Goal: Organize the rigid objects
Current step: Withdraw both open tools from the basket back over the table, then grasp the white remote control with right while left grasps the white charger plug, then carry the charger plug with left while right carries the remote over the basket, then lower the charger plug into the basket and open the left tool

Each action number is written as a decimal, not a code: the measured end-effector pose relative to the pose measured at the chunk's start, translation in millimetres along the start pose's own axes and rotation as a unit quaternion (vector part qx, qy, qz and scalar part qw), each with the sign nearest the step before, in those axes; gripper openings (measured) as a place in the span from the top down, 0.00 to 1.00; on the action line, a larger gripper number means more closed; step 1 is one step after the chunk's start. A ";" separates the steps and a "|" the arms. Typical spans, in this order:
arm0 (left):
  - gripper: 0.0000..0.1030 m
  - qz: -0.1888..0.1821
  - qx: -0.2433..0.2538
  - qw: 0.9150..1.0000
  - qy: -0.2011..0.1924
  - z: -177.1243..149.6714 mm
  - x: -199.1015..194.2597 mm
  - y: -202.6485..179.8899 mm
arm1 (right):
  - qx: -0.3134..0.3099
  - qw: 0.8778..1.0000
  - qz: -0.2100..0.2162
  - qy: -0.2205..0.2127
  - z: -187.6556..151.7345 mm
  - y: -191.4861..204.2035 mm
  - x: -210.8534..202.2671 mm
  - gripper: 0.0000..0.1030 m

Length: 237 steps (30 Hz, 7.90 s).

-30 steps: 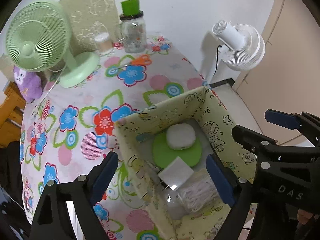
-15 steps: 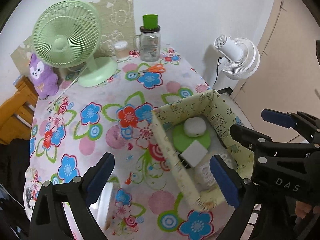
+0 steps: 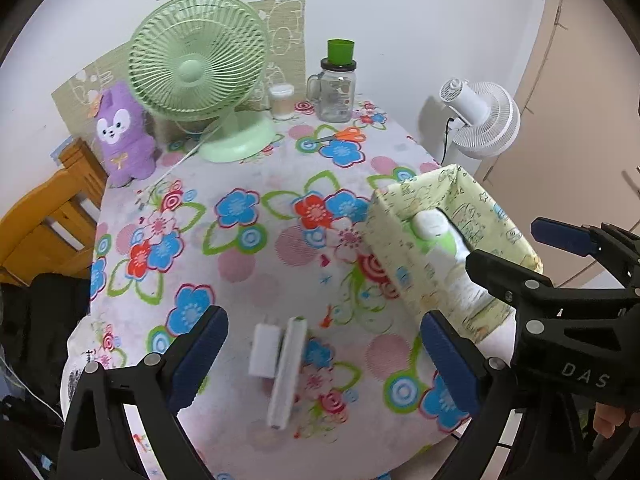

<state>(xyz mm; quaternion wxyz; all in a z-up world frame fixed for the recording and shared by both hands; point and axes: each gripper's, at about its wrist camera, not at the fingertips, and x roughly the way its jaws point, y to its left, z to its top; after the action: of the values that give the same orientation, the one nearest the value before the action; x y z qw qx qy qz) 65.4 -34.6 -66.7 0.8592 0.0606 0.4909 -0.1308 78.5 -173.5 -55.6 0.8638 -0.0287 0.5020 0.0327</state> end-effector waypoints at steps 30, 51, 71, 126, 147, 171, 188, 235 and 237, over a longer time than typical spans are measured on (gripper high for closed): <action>0.03 -0.004 -0.008 0.998 0.056 -69.0 16.0 93.2 | 0.016 0.998 0.008 0.060 -45.9 101.4 31.5 0.21; 0.03 -0.001 0.029 0.993 0.119 -93.6 93.6 104.6 | 0.010 0.989 0.033 0.143 -55.8 130.2 125.5 0.21; 0.03 -0.028 0.017 0.989 0.144 -97.7 117.1 99.9 | 0.004 0.981 0.056 0.186 -63.2 151.0 170.3 0.60; 0.74 -0.034 -0.027 0.989 0.141 -51.2 99.4 76.4 | 0.005 0.987 0.032 0.158 -36.4 93.5 142.2 0.77; 0.74 -0.054 0.019 0.996 0.070 -53.8 24.2 70.9 | 0.008 0.996 0.016 0.088 -45.9 120.0 54.6 0.77; 0.74 -0.021 0.000 0.999 0.029 -32.4 -1.6 44.2 | -0.019 0.998 0.023 0.050 -26.3 95.5 23.6 0.77; 0.74 -0.001 -0.031 0.999 0.022 2.6 5.8 8.8 | -0.058 0.996 0.046 0.048 4.8 49.1 26.2 0.77; 0.74 -0.026 -0.009 0.995 0.098 68.3 129.7 -126.3 | 0.003 0.994 0.042 0.099 6.1 -129.9 74.1 0.77; 0.74 -0.027 -0.011 0.994 0.103 69.0 136.9 -125.5 | -0.005 0.994 0.042 0.103 5.1 -128.7 78.9 0.77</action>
<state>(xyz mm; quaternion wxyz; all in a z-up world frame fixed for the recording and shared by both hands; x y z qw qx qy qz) 153.0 -193.6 -146.1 0.8009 0.0507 0.5796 -0.1413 132.8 -299.2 -119.5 0.8051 -0.0151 0.5891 0.0677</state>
